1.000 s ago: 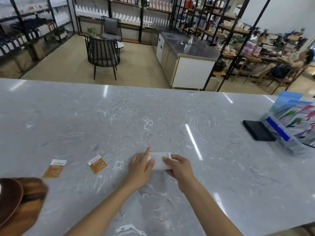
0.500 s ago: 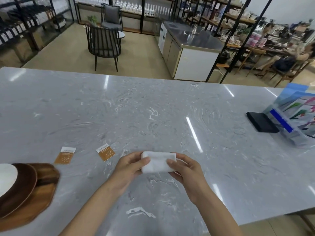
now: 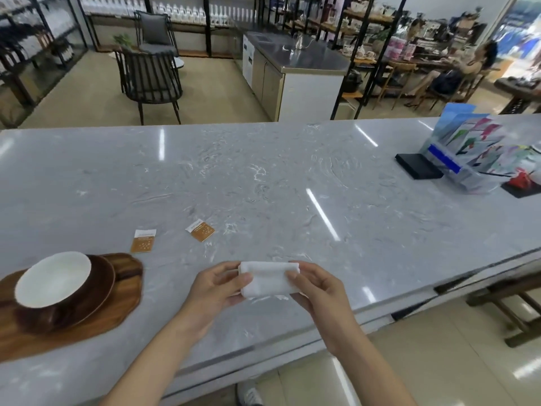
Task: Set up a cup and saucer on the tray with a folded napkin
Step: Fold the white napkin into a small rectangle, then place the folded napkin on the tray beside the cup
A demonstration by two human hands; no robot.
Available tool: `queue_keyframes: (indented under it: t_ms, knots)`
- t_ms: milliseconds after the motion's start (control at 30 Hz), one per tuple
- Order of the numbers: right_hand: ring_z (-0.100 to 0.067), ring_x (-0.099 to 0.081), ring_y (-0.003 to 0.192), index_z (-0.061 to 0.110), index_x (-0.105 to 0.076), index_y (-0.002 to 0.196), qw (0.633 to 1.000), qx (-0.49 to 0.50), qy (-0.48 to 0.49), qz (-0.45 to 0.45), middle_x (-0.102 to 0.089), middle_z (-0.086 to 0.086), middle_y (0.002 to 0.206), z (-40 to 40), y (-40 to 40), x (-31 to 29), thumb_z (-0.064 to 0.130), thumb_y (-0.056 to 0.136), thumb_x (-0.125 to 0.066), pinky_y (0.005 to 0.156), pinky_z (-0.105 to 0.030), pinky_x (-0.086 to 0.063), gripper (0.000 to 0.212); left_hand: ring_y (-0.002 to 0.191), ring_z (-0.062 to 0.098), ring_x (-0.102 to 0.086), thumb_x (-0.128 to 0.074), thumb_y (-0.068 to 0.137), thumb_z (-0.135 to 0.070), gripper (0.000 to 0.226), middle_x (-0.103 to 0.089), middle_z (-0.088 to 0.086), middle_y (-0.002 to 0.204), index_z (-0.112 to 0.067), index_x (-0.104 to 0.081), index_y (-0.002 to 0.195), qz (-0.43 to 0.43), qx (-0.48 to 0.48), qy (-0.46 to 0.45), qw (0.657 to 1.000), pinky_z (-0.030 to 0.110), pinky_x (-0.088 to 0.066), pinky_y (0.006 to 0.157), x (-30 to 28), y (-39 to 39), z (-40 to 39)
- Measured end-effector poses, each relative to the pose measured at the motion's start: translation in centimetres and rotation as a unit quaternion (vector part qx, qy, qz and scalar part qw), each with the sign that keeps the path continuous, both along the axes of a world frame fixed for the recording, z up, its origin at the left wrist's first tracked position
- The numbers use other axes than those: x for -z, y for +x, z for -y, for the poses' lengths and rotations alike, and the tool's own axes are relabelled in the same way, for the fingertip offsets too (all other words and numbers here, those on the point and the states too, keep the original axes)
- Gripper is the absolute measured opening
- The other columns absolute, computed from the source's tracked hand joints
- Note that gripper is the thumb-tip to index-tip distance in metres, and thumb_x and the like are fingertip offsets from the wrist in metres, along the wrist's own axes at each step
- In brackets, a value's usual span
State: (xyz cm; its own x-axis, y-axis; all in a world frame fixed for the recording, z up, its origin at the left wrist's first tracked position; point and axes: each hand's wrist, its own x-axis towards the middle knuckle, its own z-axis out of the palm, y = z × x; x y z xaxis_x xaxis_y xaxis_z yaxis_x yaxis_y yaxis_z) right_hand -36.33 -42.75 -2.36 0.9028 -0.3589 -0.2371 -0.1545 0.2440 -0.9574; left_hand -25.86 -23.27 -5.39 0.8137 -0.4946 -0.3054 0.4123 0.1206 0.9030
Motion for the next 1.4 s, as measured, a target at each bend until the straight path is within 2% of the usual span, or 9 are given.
queue_keyframes:
  t_ms: [233, 500, 600, 700, 867, 967, 1233, 1333, 1400]
  knots:
    - [-0.019, -0.072, 0.109, 0.022, -0.077, 0.111, 0.999, 0.013, 0.026, -0.024, -0.078, -0.004, 0.112, -6.4, -5.3, 0.7, 0.024, 0.091, -0.074, 0.086, -0.03, -0.06, 0.021, 0.089, 0.018, -0.076, -0.081, 0.081, -0.008, 0.027, -0.079, 0.001, 0.102, -0.019, -0.076, 0.105, 0.081, -0.043, 0.072, 0.993, 0.028, -0.063, 0.07, -0.2, -5.1, -6.6]
    - [-0.023, -0.073, 0.107, 0.022, -0.076, 0.11, 0.997, -0.046, 0.041, -0.054, -0.079, -0.008, 0.109, -13.5, -7.3, 1.5, 0.016, 0.091, -0.074, 0.095, -0.038, -0.059, 0.02, 0.094, 0.012, -0.075, -0.08, 0.083, -0.011, 0.033, -0.079, -0.003, 0.105, -0.028, -0.076, 0.111, 0.121, -0.086, 0.096, 0.984, 0.022, -0.059, 0.072, 0.3, -9.3, -14.8]
    - [-0.022, -0.074, 0.105, 0.022, -0.076, 0.109, 0.995, -0.069, 0.043, -0.065, -0.079, -0.007, 0.109, -16.1, -7.0, 1.9, 0.015, 0.091, -0.074, 0.095, -0.039, -0.06, 0.02, 0.102, 0.011, -0.074, -0.078, 0.085, -0.013, 0.035, -0.078, -0.006, 0.111, -0.037, -0.077, 0.111, 0.108, -0.093, 0.096, 0.985, 0.028, -0.062, 0.082, 0.3, -10.0, -18.2]
    - [-0.018, -0.074, 0.103, 0.025, -0.077, 0.107, 0.993, -0.087, 0.037, -0.065, -0.079, -0.005, 0.107, -19.0, -6.3, 2.2, 0.02, 0.09, -0.075, 0.092, -0.037, -0.061, 0.018, 0.101, 0.012, -0.075, -0.077, 0.086, -0.011, 0.034, -0.079, -0.005, 0.109, -0.041, -0.079, 0.101, 0.08, -0.119, 0.091, 0.985, 0.024, -0.061, 0.076, 0.2, -10.3, -21.5]
    - [-0.017, -0.073, 0.105, 0.025, -0.078, 0.106, 0.991, -0.117, 0.031, -0.056, -0.078, -0.005, 0.108, -24.3, -4.6, 3.0, 0.023, 0.091, -0.074, 0.088, -0.03, -0.06, 0.015, 0.101, 0.015, -0.075, -0.076, 0.087, -0.01, 0.03, -0.079, -0.004, 0.108, -0.027, -0.077, 0.111, 0.051, -0.166, 0.085, 0.981, 0.023, -0.061, 0.074, 0.2, -9.6, -27.0]
    - [-0.018, -0.073, 0.102, 0.022, -0.076, 0.109, 0.989, -0.139, 0.02, -0.052, -0.079, -0.005, 0.104, -27.5, -3.3, 3.5, 0.02, 0.094, -0.071, 0.086, -0.026, -0.057, 0.016, 0.099, 0.012, -0.075, -0.076, 0.087, -0.011, 0.028, -0.08, -0.006, 0.106, -0.031, -0.078, 0.106, 0.059, -0.182, 0.092, 0.977, 0.023, -0.062, 0.074, 0.4, -8.5, -30.0]
    - [-0.012, -0.073, 0.083, 0.04, -0.068, 0.109, 0.994, -0.049, -0.083, -0.047, -0.069, -0.007, 0.104, -36.3, 0.9, 4.9, 0.017, 0.091, -0.071, 0.079, -0.041, -0.062, 0.029, 0.1, 0.006, -0.072, -0.077, 0.088, -0.024, 0.022, -0.078, -0.012, 0.105, -0.033, -0.077, 0.108, 0.117, -0.169, 0.17, 0.964, 0.033, -0.063, 0.084, 1.1, -2.1, -36.9]
    - [-0.007, -0.073, 0.085, 0.037, -0.069, 0.102, 0.985, -0.015, -0.17, -0.007, -0.063, 0.002, 0.113, -40.0, 2.9, 5.6, 0.017, 0.094, -0.069, 0.069, -0.032, -0.061, 0.022, 0.1, 0.005, -0.071, -0.074, 0.09, -0.022, 0.022, -0.075, -0.013, 0.108, -0.033, -0.074, 0.109, 0.191, -0.152, 0.206, 0.948, 0.033, -0.061, 0.084, 1.8, 1.6, -38.9]
    - [0.001, -0.07, 0.088, 0.034, -0.074, 0.098, 0.975, 0.009, -0.223, 0.014, -0.062, -0.001, 0.115, -42.1, 4.3, 6.1, 0.014, 0.095, -0.069, 0.071, -0.019, -0.058, 0.021, 0.099, 0.006, -0.069, -0.071, 0.092, -0.023, 0.02, -0.073, -0.014, 0.113, -0.035, -0.073, 0.108, 0.239, -0.128, 0.231, 0.934, 0.029, -0.058, 0.083, 2.3, 4.1, -40.0]
